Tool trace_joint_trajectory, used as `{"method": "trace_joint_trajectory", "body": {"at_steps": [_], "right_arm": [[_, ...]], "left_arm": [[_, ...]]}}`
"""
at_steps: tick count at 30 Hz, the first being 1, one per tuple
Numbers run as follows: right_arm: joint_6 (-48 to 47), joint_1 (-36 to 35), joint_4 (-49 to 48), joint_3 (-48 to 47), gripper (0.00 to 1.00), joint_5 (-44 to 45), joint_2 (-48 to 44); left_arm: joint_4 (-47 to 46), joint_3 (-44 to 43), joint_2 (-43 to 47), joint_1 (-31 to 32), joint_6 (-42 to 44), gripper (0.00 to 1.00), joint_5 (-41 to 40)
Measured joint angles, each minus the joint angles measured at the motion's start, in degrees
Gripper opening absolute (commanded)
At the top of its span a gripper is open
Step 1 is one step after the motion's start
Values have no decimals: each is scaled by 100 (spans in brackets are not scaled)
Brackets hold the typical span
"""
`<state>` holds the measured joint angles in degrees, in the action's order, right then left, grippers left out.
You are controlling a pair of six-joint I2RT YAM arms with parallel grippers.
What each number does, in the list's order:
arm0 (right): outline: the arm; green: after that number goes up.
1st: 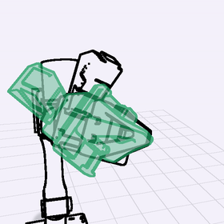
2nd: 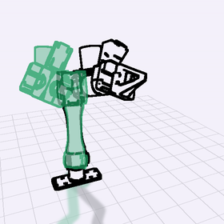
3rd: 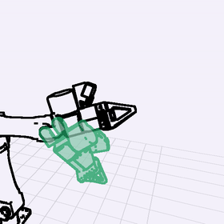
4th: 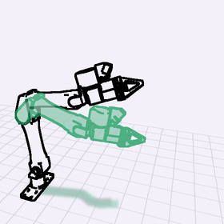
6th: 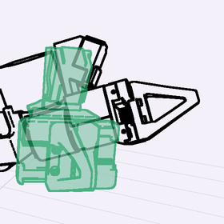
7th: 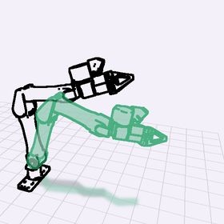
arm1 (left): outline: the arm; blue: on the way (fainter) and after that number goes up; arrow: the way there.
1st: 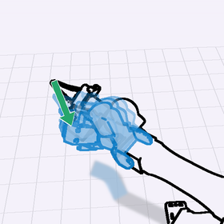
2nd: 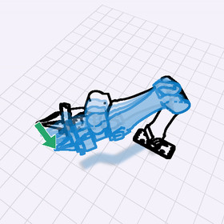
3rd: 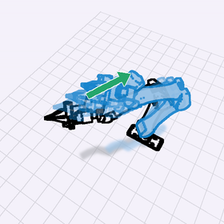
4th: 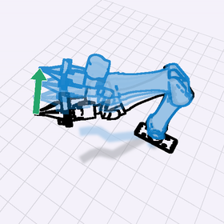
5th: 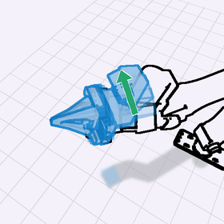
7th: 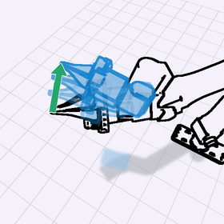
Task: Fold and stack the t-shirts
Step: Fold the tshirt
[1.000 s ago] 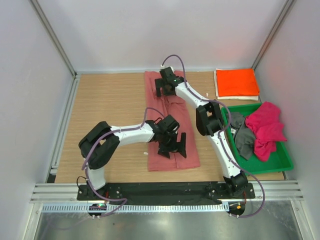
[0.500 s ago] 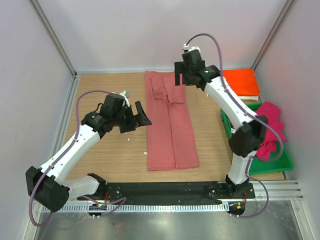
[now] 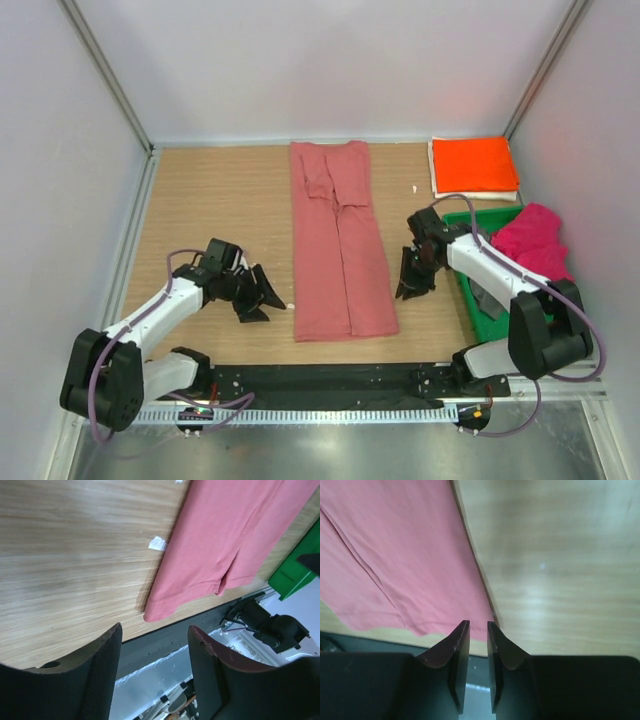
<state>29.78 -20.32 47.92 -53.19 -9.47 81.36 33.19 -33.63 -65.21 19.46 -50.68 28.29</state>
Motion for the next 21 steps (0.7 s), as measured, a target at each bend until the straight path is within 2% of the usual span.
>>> {"method": "trace_joint_trajectory", "body": {"at_steps": [2, 4, 11, 15, 21], "right_arm": [[247, 28, -2, 529, 31, -299, -343], [466, 46, -79, 898, 34, -546, -750], [765, 57, -540, 1453, 37, -870, -1180], [815, 70, -763, 1899, 44, -966, -1213], [885, 85, -1086, 2347, 46, -1099, -1239]], "left_arm": [[-142, 179, -52, -4, -107, 68, 129], [-308, 264, -142, -4, -168, 69, 232], [-804, 439, -417, 258, -297, 66, 308], [-1049, 444, -931, 748, -343, 66, 223], [-1281, 452, -1200, 1106, -586, 62, 271]]}}
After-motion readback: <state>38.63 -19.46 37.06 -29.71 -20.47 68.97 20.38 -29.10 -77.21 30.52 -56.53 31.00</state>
